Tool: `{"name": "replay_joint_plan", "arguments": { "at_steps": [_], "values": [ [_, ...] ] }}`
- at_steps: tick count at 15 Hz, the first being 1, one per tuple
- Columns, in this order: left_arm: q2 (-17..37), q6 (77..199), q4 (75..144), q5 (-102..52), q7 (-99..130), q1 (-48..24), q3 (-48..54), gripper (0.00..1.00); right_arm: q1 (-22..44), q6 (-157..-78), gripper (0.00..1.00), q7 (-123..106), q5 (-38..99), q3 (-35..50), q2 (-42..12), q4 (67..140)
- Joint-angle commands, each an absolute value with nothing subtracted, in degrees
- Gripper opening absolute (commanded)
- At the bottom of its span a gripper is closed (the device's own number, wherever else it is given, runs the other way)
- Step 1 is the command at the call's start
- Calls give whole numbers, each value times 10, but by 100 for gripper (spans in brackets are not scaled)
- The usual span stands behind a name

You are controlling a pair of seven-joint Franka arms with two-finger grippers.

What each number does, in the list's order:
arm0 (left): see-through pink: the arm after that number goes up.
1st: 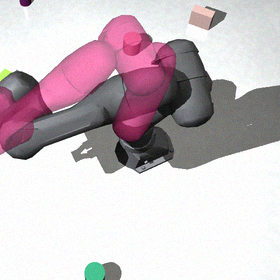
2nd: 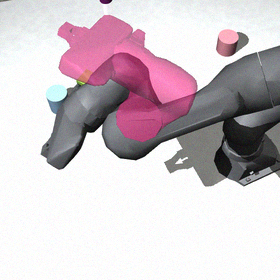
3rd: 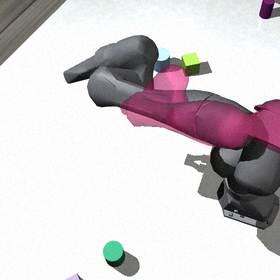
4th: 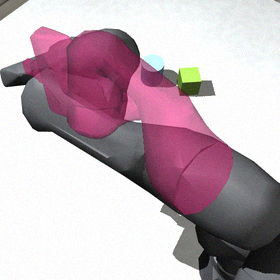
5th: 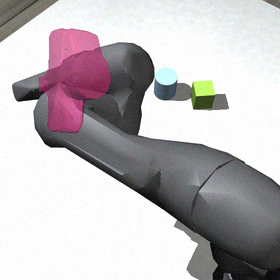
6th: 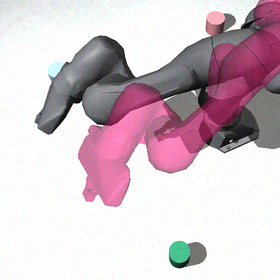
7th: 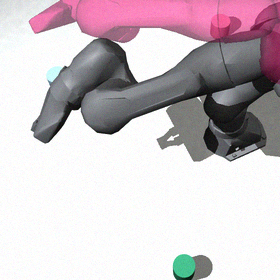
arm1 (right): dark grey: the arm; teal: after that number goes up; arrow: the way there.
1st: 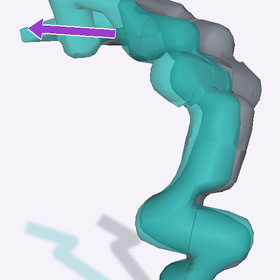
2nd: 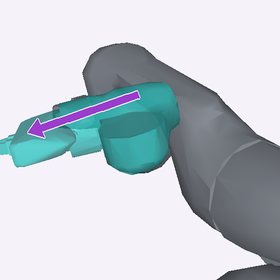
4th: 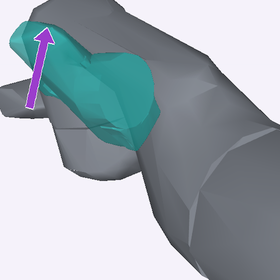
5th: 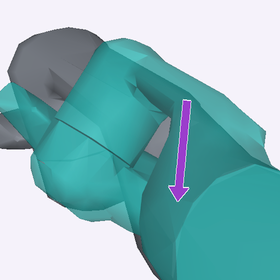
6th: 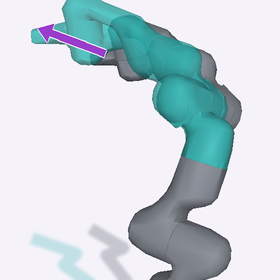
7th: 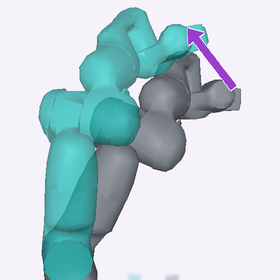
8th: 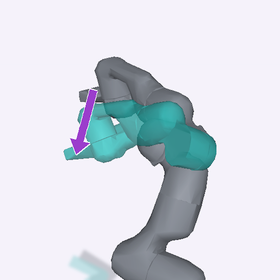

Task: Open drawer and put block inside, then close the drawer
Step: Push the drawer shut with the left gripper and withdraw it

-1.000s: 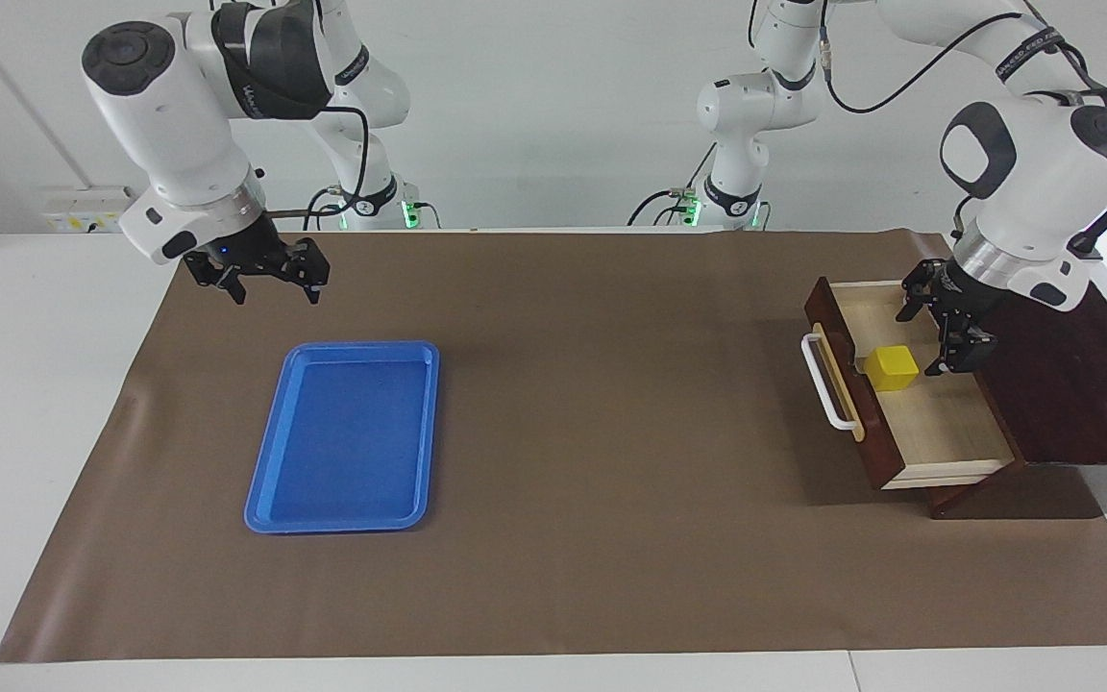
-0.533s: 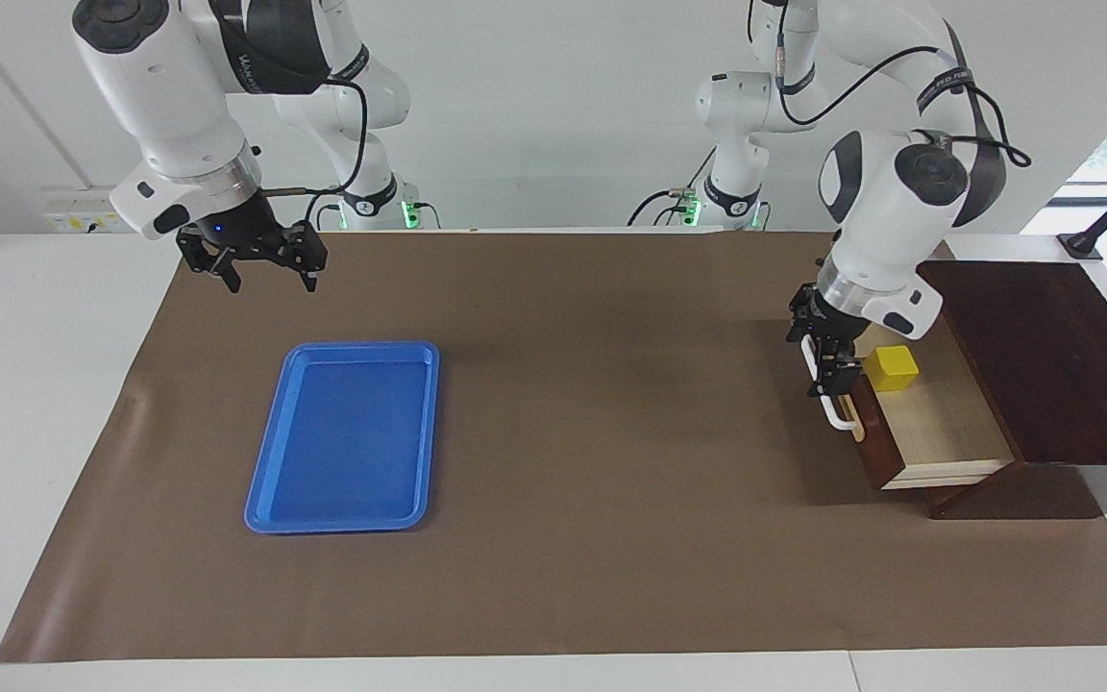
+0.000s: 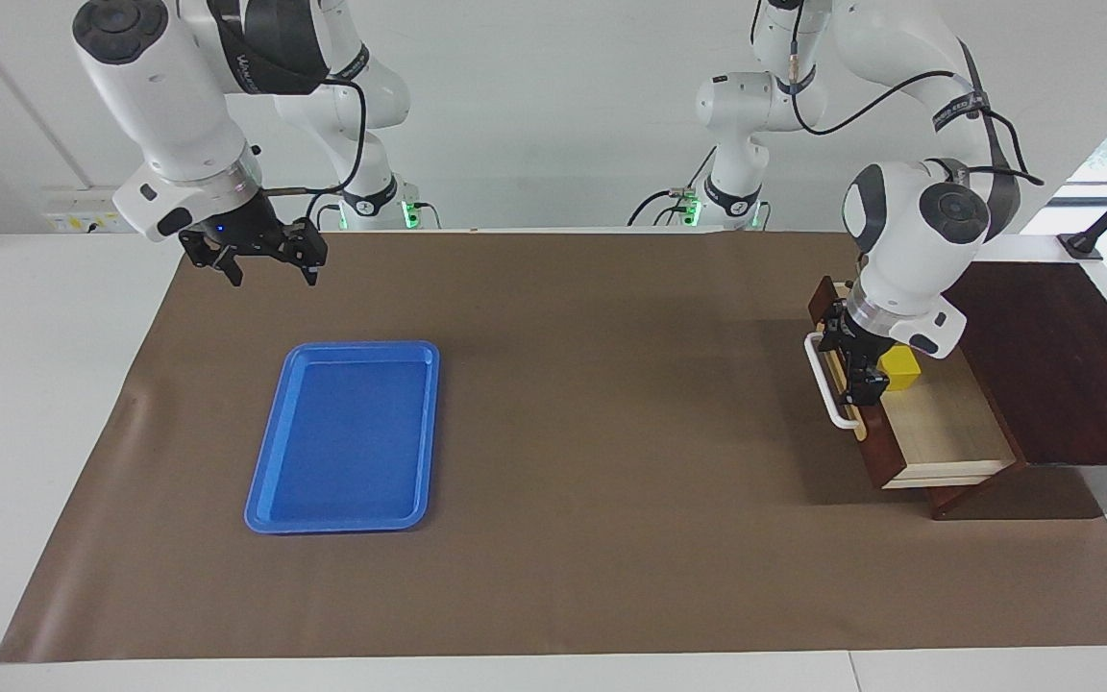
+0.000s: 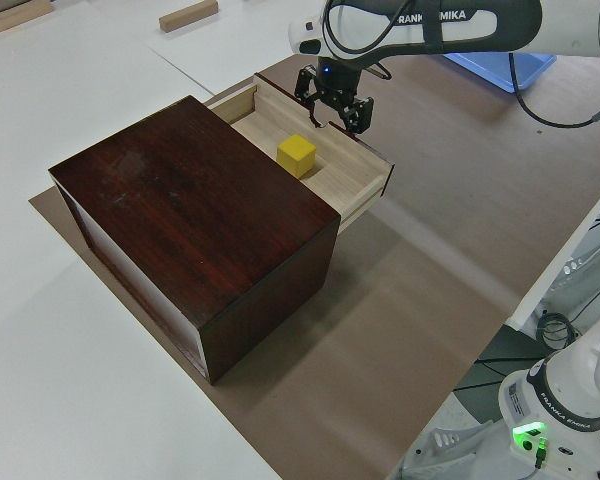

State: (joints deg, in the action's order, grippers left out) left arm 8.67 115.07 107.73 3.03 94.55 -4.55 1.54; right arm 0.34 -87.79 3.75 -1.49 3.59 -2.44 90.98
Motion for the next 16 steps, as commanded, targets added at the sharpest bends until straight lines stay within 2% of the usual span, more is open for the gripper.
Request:
{"name": "replay_joint_plan", "arguments": {
  "at_steps": [1,12,16],
  "values": [
    [71,1162,1090,44,909,-13,15,100,-1,-879,100,30,-16,40,-19,915],
    [76,1171,1078,62,774,97,16,100,-7,-873,100,29,-16,40,-15,915],
    [76,1170,1078,62,760,111,16,100,-8,-873,100,29,-16,40,-15,915]
  ]
}}
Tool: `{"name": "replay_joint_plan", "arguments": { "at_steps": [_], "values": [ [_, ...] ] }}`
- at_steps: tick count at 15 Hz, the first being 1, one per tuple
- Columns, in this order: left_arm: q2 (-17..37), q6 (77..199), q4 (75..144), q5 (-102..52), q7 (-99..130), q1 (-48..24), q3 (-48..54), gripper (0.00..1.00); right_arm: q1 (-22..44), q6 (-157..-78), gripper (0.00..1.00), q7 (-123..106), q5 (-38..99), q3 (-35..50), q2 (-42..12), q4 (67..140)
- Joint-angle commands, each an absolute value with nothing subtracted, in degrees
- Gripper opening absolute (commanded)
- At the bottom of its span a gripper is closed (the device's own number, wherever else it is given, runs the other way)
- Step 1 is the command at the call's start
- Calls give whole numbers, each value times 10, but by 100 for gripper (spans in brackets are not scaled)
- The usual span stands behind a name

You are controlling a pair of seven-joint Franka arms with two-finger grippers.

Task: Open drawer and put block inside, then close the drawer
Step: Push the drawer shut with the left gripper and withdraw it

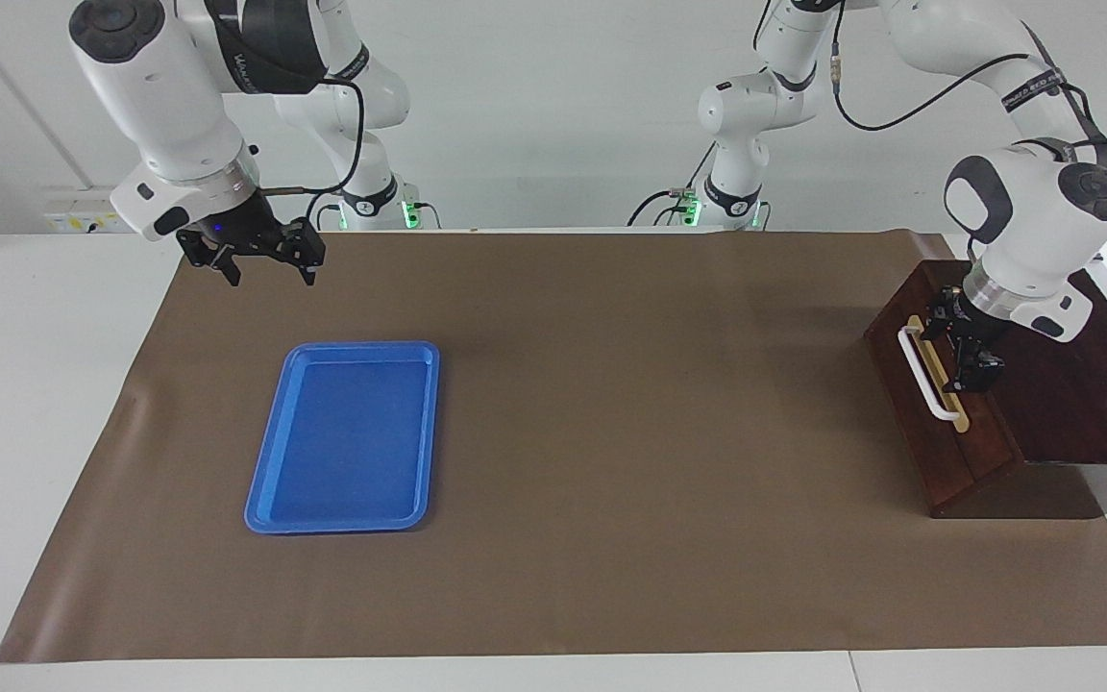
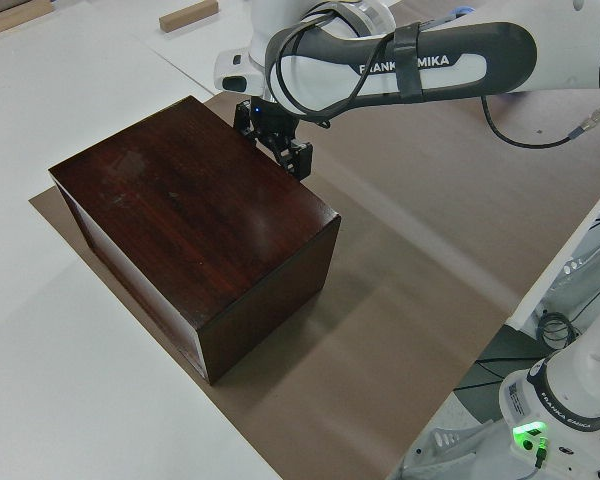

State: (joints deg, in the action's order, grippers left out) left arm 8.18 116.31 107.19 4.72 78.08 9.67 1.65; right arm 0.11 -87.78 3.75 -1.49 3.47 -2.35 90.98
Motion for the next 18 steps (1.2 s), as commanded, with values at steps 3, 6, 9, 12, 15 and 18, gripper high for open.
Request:
{"name": "replay_joint_plan", "arguments": {
  "at_steps": [3,6,9,12,15,18],
  "values": [
    [76,1159,1064,64,758,103,16,100,-8,-873,100,29,-16,40,-15,915],
    [70,1097,1021,65,746,99,18,100,-8,-873,100,29,-16,40,-15,915],
    [62,1041,985,57,656,97,27,100,-8,-873,100,29,-16,40,-15,915],
    [40,985,966,57,529,88,33,100,-8,-873,100,29,-16,40,-15,915],
    [20,896,951,33,375,86,56,100,-8,-873,100,29,-16,40,-15,915],
    [-27,863,986,30,240,84,72,100,-8,-873,100,29,-16,40,-15,915]
  ]
}}
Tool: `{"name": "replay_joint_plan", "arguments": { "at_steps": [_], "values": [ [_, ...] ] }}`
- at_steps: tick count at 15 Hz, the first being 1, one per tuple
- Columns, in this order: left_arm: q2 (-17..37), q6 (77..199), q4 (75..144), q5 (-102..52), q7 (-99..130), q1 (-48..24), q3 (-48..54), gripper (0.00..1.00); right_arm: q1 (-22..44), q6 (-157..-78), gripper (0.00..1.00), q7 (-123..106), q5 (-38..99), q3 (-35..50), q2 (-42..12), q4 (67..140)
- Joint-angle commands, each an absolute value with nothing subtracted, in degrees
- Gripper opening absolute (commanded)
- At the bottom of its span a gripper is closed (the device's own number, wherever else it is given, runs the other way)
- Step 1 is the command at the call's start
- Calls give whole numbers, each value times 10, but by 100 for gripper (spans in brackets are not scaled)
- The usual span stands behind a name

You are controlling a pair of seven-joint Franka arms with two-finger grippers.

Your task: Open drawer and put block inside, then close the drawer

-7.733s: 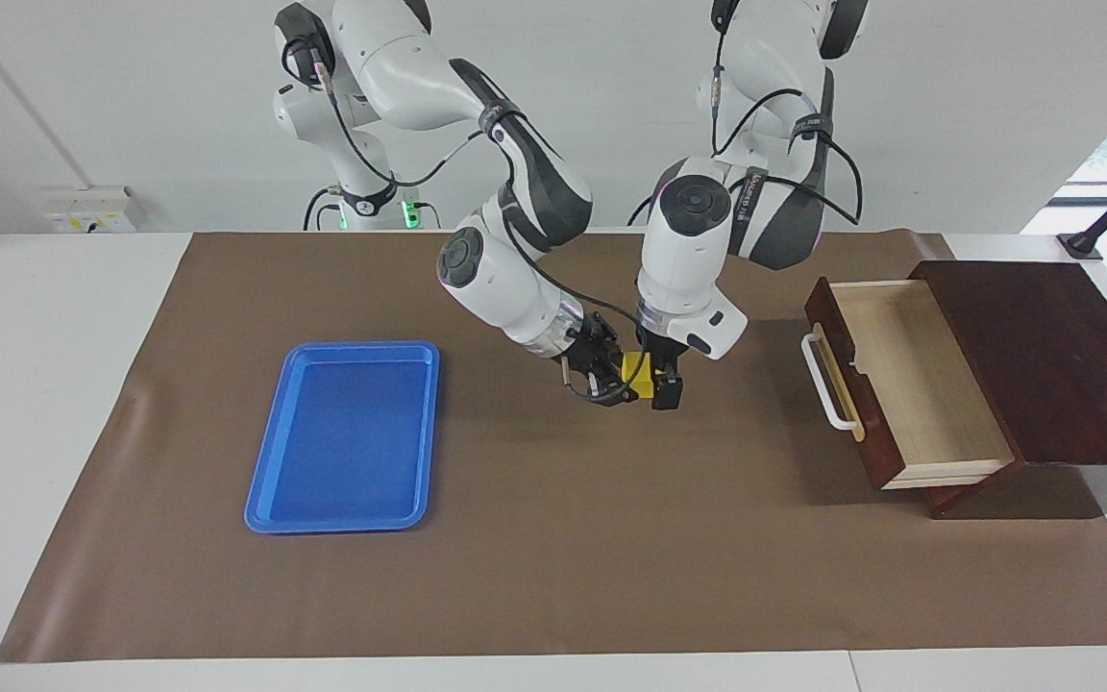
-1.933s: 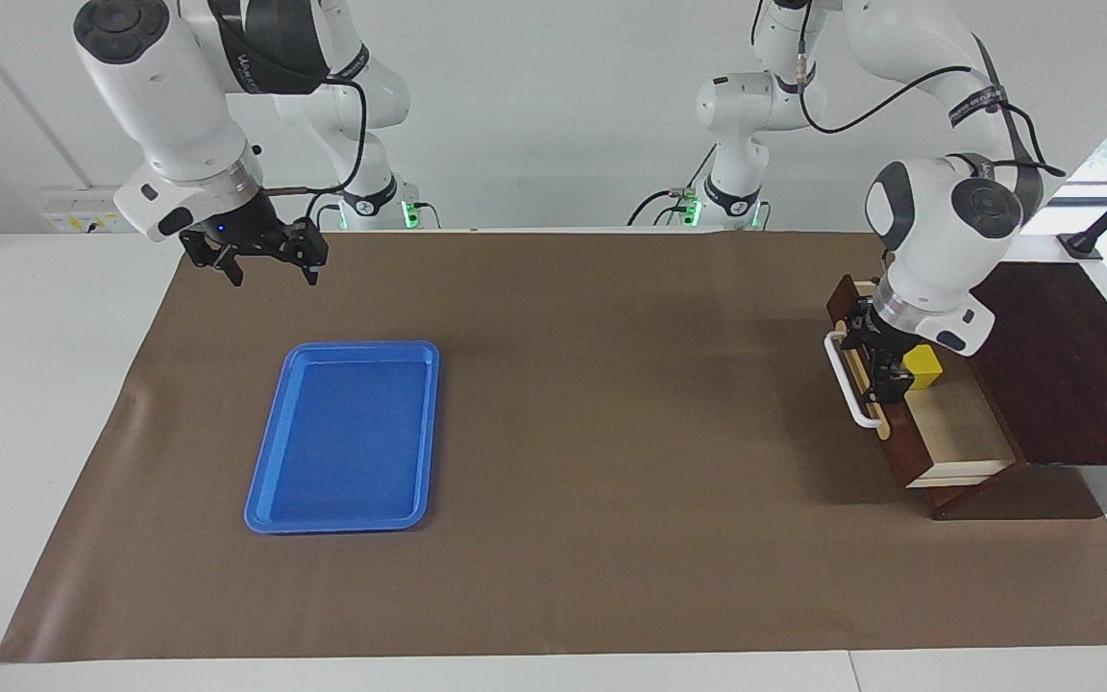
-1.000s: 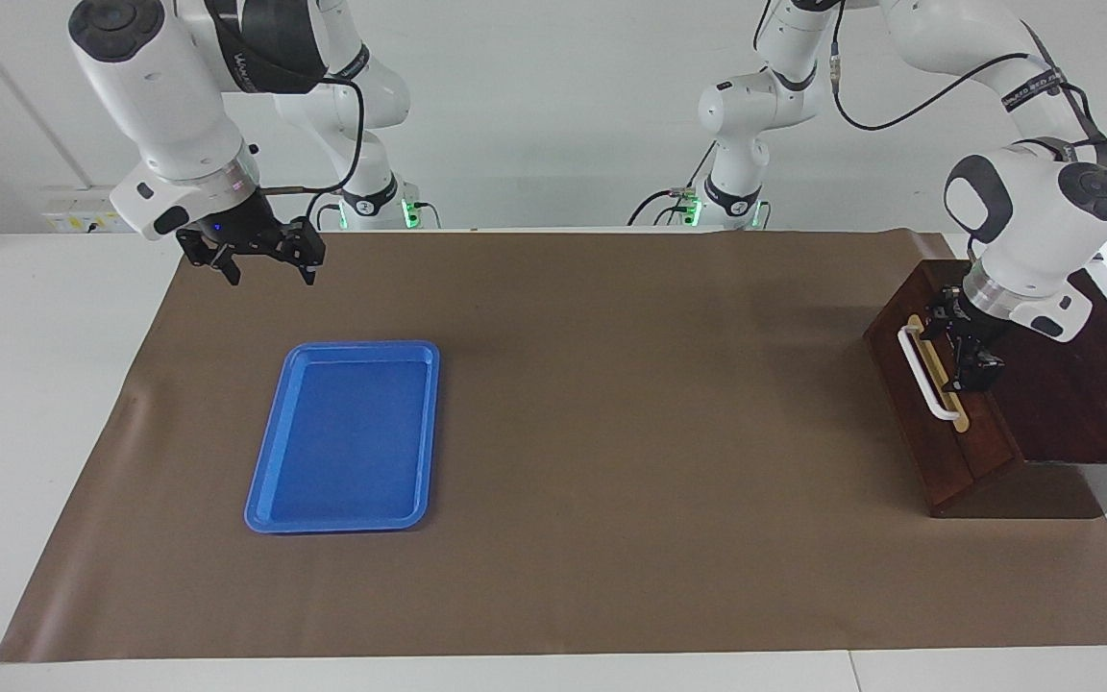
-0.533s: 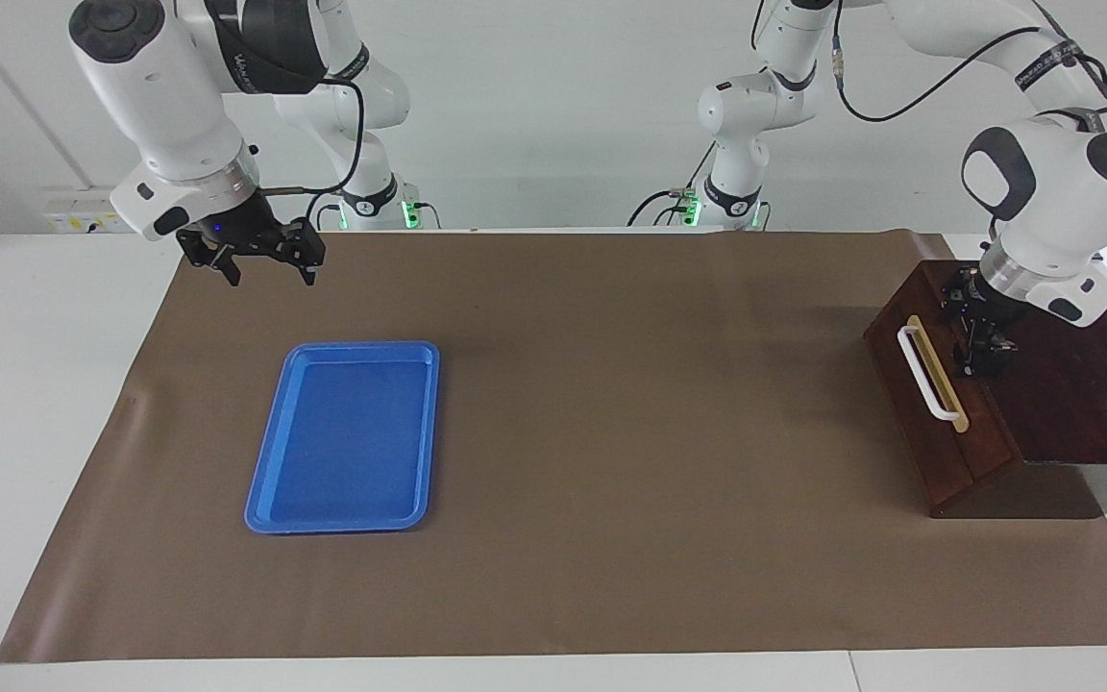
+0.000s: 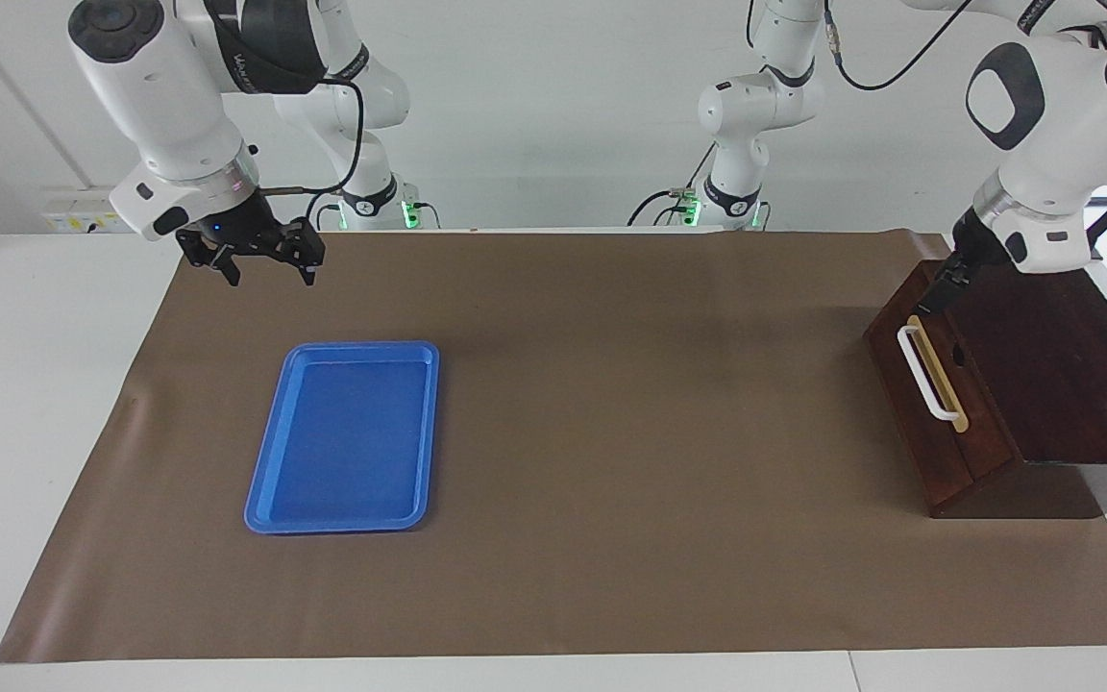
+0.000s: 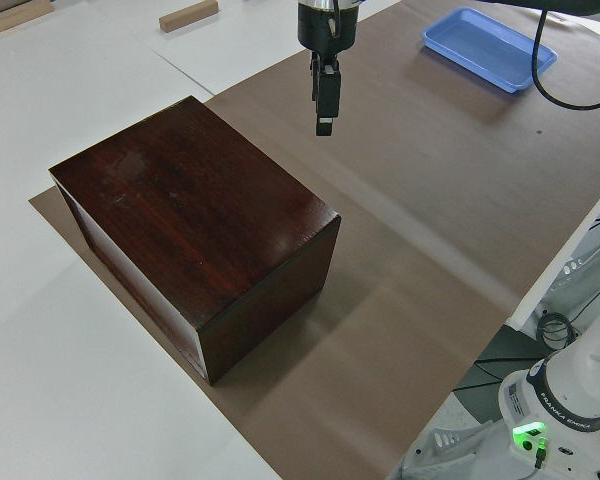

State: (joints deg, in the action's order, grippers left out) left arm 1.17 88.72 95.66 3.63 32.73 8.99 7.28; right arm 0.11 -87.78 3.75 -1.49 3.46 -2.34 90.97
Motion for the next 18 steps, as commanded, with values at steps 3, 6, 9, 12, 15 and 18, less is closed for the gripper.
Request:
{"name": "replay_joint_plan", "arguments": {
  "at_steps": [3,6,9,12,15,18],
  "values": [
    [-8,861,979,15,134,70,62,100,-8,-873,100,29,-16,40,-15,915],
    [25,820,904,7,113,44,56,100,-8,-873,100,29,-16,40,-15,915],
    [19,831,910,0,82,40,56,100,-8,-873,100,29,-16,40,-15,915],
    [0,853,943,-1,9,42,54,100,-8,-873,100,29,-16,40,-15,915],
    [-5,842,932,1,11,40,51,100,-8,-873,100,29,-16,40,-15,915],
    [-13,847,938,1,11,27,52,100,-8,-873,100,29,-16,40,-15,915]
  ]
}}
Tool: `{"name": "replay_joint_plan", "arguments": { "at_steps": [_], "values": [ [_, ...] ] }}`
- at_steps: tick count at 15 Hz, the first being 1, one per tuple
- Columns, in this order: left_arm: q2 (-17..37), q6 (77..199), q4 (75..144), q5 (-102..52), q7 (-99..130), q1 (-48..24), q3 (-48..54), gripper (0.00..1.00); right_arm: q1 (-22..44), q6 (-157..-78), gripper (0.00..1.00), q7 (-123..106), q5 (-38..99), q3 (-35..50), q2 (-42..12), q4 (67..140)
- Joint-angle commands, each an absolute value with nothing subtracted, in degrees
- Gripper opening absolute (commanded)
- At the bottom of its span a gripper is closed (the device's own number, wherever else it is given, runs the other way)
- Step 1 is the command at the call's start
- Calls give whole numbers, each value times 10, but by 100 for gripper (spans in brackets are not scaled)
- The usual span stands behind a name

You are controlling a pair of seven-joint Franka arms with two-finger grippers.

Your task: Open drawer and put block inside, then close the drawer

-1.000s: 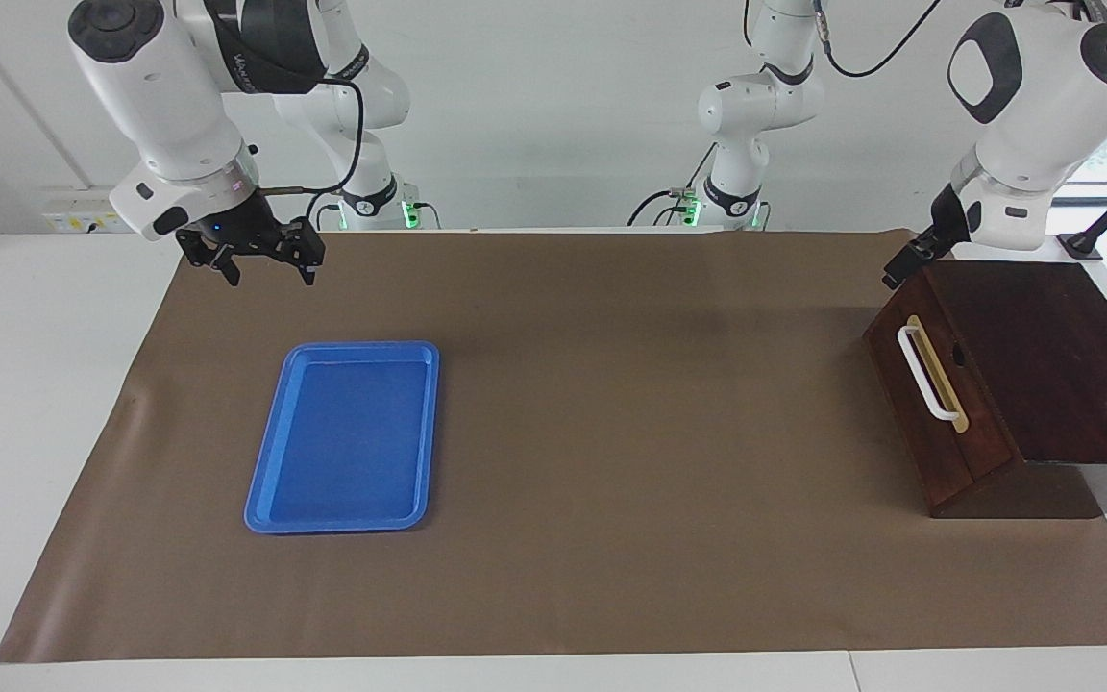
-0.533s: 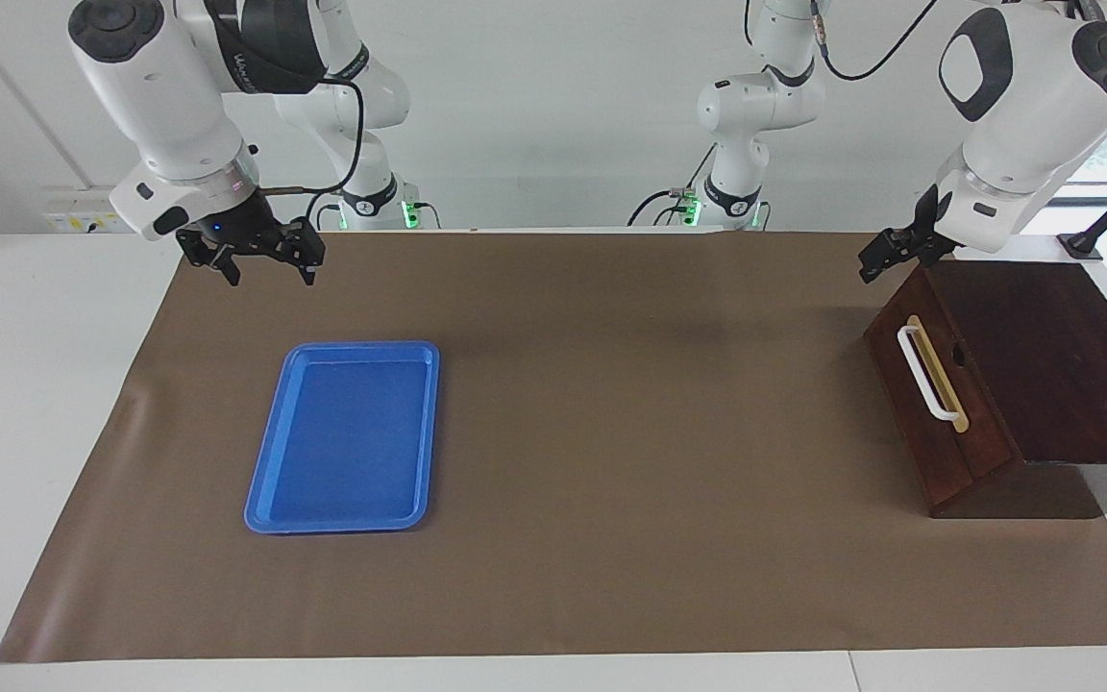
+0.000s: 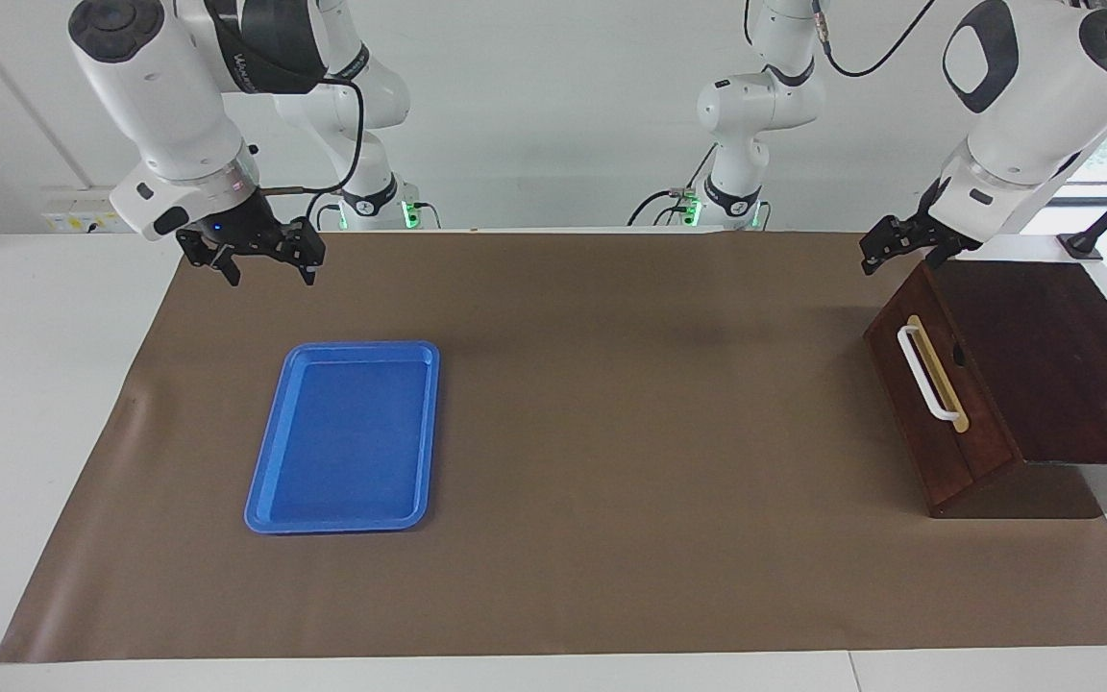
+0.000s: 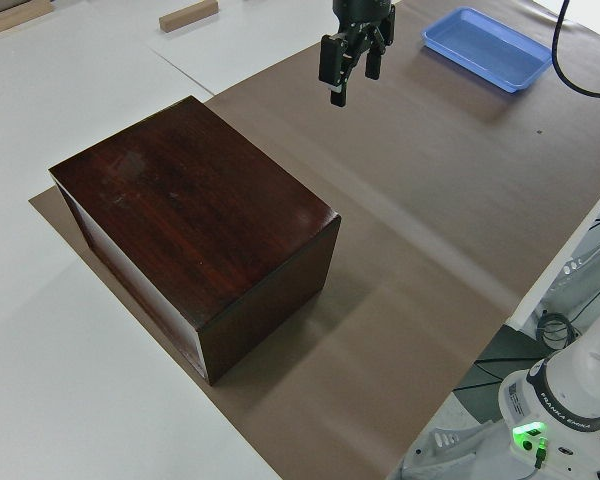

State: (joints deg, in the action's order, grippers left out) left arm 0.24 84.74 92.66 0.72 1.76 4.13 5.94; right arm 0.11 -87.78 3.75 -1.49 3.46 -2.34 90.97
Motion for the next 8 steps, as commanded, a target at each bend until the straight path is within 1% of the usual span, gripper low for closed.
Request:
{"name": "replay_joint_plan", "arguments": {
  "at_steps": [1,3,8],
  "values": [
    [-11,849,933,-1,10,27,52,100,-8,-873,100,29,-16,40,-15,915],
    [-9,852,924,-2,8,27,50,100,-8,-873,100,29,-16,40,-15,915],
    [-8,871,926,-11,7,28,48,100,-8,-873,100,29,-16,40,-15,915]
  ]
}}
